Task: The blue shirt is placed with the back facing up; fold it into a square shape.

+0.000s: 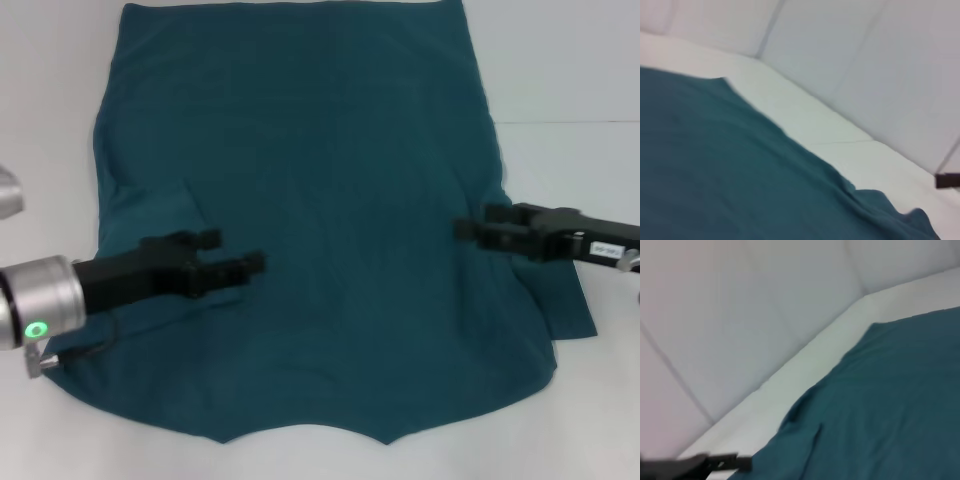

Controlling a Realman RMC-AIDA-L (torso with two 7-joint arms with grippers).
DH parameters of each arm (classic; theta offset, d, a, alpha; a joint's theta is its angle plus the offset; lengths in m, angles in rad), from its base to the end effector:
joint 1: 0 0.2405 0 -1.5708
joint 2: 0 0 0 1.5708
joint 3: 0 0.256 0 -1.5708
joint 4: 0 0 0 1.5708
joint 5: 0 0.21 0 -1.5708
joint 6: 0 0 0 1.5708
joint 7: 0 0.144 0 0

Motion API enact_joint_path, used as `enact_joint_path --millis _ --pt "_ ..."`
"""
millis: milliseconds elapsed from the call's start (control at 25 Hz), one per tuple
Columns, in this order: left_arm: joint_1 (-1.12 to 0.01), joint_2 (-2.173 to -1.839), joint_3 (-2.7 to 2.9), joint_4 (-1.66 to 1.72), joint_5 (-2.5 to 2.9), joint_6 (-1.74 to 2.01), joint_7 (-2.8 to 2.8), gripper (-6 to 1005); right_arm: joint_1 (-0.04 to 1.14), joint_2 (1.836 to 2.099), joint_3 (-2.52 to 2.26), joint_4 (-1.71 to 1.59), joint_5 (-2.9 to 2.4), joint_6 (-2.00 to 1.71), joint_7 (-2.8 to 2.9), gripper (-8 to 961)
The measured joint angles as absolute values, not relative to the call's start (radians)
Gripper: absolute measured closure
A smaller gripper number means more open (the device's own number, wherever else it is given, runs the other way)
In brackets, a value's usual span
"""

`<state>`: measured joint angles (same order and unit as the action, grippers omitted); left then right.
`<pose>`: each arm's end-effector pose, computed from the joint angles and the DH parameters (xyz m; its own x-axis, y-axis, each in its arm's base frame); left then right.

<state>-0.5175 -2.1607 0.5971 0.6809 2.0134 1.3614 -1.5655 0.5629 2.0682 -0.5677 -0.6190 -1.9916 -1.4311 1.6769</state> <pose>-0.2729 0.3439 -0.0146 0.6208 0.5070 0.5979 0.7164 -0.6767 -0.1700 0.2724 0.3564 0.0151 0.5495 -0.5566 -0.6231 -0.7552 -0.6499 -0.0855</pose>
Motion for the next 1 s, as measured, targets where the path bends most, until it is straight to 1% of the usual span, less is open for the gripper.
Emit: enact_joint_path --millis 280,720,1000 --pt "-0.548 -2.169 0.680 0.642 2.012 1.353 -1.383 85 0.527 2.046 -0.520 -0.621 -1.990 -1.346 1.825 67" --pt "-0.539 -2.167 0.707 0.640 2.017 1.364 -1.243 89 0.481 2.048 -0.489 -0.621 -1.997 -1.262 2.004 67" --pt "-0.537 -2.163 0.708 0.640 2.021 1.367 -1.226 91 0.465 2.036 -0.496 -0.621 -2.022 -1.231 2.135 67"
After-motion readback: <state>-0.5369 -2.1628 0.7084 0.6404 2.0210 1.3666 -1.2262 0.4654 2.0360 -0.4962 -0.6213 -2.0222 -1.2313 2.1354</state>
